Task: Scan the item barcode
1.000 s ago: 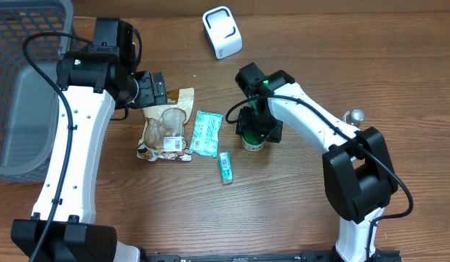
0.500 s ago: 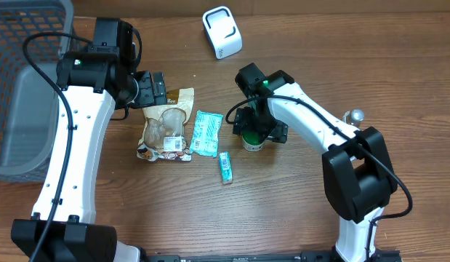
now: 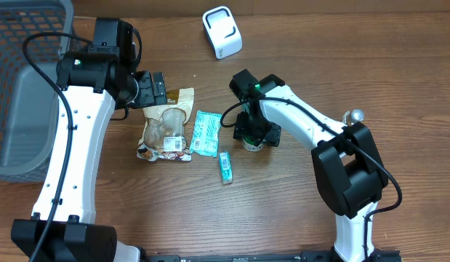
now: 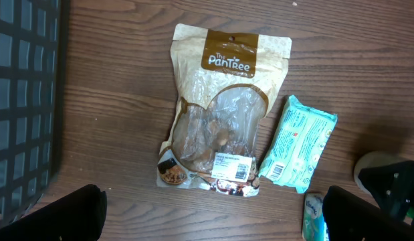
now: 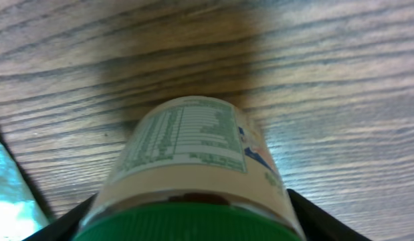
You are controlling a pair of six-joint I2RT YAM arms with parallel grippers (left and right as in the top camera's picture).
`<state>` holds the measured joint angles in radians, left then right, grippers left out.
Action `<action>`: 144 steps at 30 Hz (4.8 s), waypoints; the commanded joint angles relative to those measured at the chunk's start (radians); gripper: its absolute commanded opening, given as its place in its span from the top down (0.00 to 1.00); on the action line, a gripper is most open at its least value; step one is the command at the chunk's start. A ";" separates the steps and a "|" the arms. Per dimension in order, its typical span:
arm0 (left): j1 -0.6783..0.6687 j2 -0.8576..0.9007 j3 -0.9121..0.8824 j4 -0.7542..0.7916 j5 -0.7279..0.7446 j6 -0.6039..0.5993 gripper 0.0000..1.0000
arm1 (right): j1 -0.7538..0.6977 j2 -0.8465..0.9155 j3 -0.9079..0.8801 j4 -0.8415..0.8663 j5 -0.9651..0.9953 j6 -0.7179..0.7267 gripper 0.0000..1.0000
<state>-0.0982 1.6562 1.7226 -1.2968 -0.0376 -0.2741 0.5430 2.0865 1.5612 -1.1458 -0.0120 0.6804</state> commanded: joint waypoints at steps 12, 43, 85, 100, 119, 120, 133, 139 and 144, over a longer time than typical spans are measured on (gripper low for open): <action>-0.001 0.008 -0.002 0.000 0.005 0.008 0.00 | -0.111 -0.001 0.090 -0.166 -0.298 -0.060 0.38; -0.001 0.008 -0.002 0.000 0.005 0.008 0.00 | -0.147 -0.001 0.096 -0.458 -0.813 -0.076 0.66; -0.001 0.008 -0.002 0.000 0.005 0.008 0.01 | -0.147 -0.001 0.096 -0.484 -0.846 -0.076 0.71; -0.001 0.008 -0.002 0.000 0.005 0.008 0.00 | -0.147 -0.001 0.096 -0.484 -0.846 -0.076 0.71; -0.001 0.008 -0.002 0.000 0.005 0.008 0.01 | -0.147 -0.001 0.096 -0.484 -0.846 -0.076 0.71; -0.001 0.008 -0.002 0.000 0.005 0.008 0.00 | -0.147 -0.001 0.096 -0.484 -0.846 -0.076 0.71; -0.001 0.008 -0.002 0.000 0.005 0.008 0.00 | -0.147 -0.001 0.096 -0.484 -0.846 -0.076 0.71; -0.001 0.008 -0.002 0.000 0.005 0.008 0.01 | -0.147 -0.001 0.096 -0.484 -0.846 -0.076 0.71; -0.001 0.008 -0.002 0.000 0.005 0.008 0.00 | -0.147 -0.001 0.096 -0.483 -0.846 -0.076 0.71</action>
<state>-0.0982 1.6562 1.7226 -1.2968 -0.0376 -0.2741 0.3992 2.0884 1.6291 -1.6241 -0.8276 0.6086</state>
